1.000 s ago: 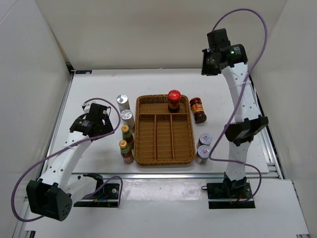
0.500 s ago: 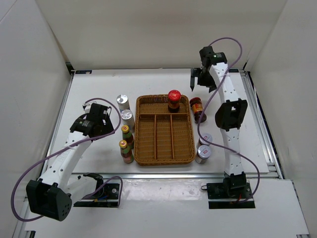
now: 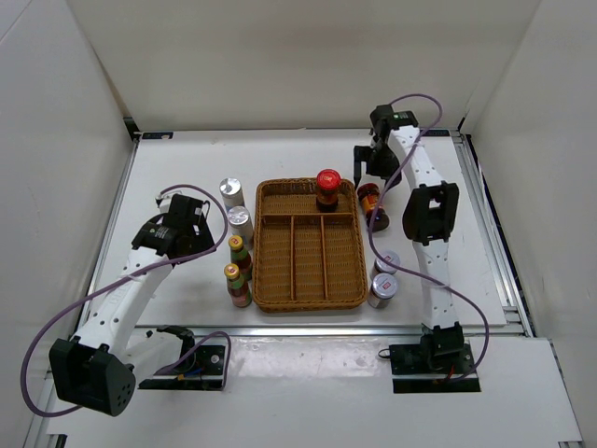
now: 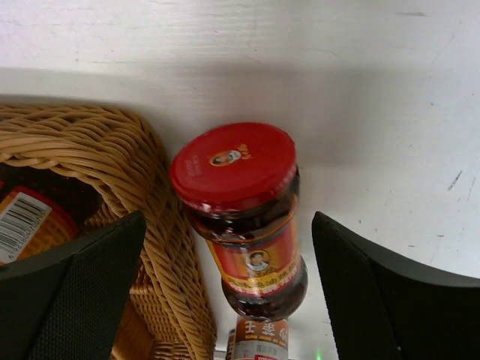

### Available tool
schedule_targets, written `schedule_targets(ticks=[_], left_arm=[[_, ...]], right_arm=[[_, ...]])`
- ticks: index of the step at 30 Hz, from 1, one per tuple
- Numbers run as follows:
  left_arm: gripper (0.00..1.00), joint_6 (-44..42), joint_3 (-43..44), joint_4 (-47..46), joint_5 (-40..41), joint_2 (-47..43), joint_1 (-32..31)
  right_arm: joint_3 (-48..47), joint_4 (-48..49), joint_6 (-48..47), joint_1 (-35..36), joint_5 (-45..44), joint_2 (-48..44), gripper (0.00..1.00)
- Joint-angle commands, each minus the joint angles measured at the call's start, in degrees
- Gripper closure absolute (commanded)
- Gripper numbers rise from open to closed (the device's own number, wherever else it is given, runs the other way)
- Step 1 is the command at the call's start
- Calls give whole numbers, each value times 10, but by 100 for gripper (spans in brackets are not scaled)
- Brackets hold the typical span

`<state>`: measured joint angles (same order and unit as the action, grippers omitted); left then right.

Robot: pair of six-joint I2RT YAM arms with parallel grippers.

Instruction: Organize the condiment bottles

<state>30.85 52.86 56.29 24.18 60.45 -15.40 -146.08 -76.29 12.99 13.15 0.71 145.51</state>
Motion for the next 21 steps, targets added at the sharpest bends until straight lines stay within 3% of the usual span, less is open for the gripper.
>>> schedule_targets(ticks=[1, 9, 12, 13, 14, 16, 18, 21], left_arm=[[0, -2, -3, -9, 2, -4, -2], [0, -2, -3, -9, 2, 1, -2], [0, -2, -3, -9, 2, 6, -2], [0, -2, -3, -9, 2, 6, -2], [0, -2, -3, -9, 2, 6, -2], [0, -2, -3, -9, 2, 6, -2], [0, -2, -3, -9, 2, 6, -2], [0, -2, -3, -9, 2, 12, -2]], right_arm=[[46, -52, -8, -1, 8, -21, 7], [146, 6, -13, -1, 14, -32, 21], [141, 6, -18, -1, 14, -26, 29], [141, 6, -18, -1, 14, -26, 38], [135, 12, -18, -1, 14, -26, 40], [130, 19, -18, -1, 6, -26, 40], [110, 19, -18, -1, -1, -13, 26], [65, 13, -18, -7, 5, 18, 23]])
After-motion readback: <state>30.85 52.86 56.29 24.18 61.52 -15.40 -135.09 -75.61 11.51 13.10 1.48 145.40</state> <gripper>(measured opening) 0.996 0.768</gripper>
